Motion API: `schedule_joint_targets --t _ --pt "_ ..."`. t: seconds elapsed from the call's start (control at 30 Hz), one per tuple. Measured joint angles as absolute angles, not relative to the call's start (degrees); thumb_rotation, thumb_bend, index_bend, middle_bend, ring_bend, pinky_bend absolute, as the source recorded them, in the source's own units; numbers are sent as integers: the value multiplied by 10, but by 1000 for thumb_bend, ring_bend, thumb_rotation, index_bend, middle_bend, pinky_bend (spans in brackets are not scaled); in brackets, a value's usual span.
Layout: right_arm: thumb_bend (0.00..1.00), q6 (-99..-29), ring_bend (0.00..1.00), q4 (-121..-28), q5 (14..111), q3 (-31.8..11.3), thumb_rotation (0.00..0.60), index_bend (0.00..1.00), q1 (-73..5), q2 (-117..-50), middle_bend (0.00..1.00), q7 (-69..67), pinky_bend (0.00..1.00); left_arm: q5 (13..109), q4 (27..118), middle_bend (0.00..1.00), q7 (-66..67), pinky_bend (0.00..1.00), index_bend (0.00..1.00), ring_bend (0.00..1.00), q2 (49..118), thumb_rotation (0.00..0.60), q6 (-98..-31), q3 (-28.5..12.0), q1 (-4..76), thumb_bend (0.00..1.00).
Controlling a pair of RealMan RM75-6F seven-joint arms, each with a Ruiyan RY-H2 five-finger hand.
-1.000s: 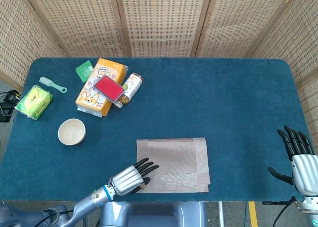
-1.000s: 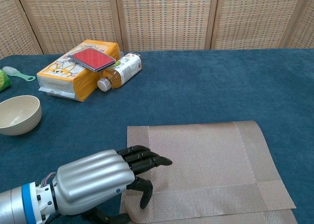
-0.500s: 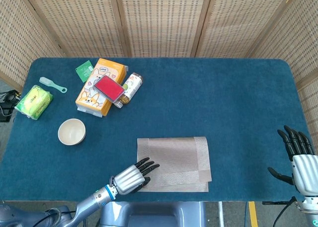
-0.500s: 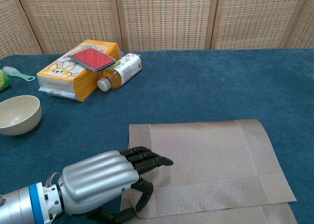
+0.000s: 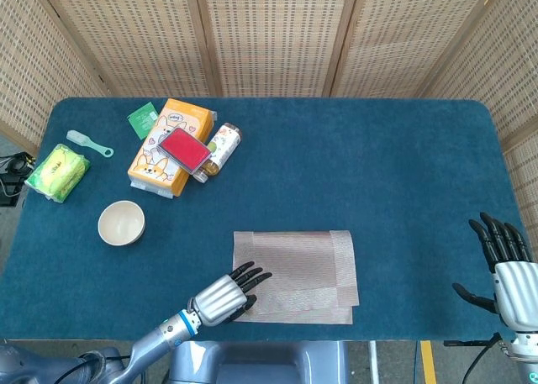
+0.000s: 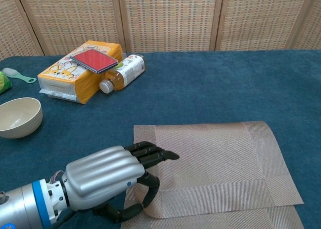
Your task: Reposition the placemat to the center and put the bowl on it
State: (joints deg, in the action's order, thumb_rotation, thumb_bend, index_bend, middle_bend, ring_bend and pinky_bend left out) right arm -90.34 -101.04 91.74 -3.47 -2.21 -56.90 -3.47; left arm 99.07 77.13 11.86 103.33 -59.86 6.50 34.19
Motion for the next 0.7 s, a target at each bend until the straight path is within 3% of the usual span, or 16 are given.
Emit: schedule_joint_targets --t 0.3,0.7 --pt "0 -903 0 -1013 917 -35 600 0 -23 -572 0 -25 0 969 847 0 87 0 802 0 992 600 -610 20 355 679" --pt "0 -877 0 -1012 887 -45 600 0 -35 -578 0 -9 0 787 953 0 114 0 811 0 919 600 -552 -157 426 678"
